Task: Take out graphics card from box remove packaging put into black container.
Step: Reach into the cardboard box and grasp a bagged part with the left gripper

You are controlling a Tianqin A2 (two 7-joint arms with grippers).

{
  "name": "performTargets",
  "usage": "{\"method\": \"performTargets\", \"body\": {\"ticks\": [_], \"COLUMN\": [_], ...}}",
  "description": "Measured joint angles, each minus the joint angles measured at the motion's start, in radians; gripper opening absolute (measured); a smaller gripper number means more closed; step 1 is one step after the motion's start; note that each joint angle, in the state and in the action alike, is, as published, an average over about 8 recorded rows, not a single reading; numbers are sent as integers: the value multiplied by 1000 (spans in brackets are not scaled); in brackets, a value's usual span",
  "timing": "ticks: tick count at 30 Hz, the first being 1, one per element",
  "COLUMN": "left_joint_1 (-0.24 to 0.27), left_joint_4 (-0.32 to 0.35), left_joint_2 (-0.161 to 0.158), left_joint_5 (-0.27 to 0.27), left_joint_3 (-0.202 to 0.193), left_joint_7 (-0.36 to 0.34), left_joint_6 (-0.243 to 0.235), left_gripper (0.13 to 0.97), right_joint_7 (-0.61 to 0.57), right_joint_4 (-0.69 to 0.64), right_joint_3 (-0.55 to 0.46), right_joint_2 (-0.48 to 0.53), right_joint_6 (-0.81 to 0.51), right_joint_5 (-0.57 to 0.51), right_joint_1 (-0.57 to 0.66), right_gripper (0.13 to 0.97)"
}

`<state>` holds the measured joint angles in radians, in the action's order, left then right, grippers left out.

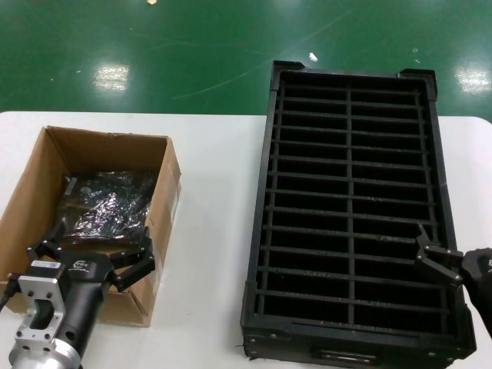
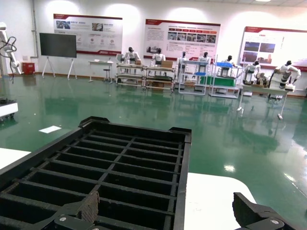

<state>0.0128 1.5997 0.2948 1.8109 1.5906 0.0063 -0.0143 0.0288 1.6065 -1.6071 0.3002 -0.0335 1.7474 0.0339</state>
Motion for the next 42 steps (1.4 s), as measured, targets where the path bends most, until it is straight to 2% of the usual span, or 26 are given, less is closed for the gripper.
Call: {"method": "performTargets", "body": {"ticks": [21,25,27,29,34,37,39,42], "left_joint_1": [1,16,36,68,195,290,352,439], "left_joint_4": [0,-3,-8,-15,-50,-87,-126,-209], "left_joint_2": [0,-15,-34,-64,-164,-207,-210,-178], "left_joint_5": [0,0,3,9,16,-10,-42,-97], "left_joint_3": [-1,-27,-61,-113,-303,-415,-465,-500], "left_joint_7": [0,8,24,59,232,361,443,575], "left_joint_6": [0,-6,-18,-41,-154,-232,-274,-336], "left_gripper": [966,966,966,966,966,966,966,966], "right_joint_7": [0,0,0,0,0,0,0,0], "right_joint_4": [0,0,0,0,0,0,0,0], "right_joint_3": [0,0,0,0,0,0,0,0], "right_joint_2": [0,0,0,0,0,0,0,0], "right_joint_6": [0,0,0,0,0,0,0,0], "right_joint_5": [0,0,0,0,0,0,0,0], "right_joint_1": [0,0,0,0,0,0,0,0], "right_gripper": [966,966,966,966,966,966,966,966]}}
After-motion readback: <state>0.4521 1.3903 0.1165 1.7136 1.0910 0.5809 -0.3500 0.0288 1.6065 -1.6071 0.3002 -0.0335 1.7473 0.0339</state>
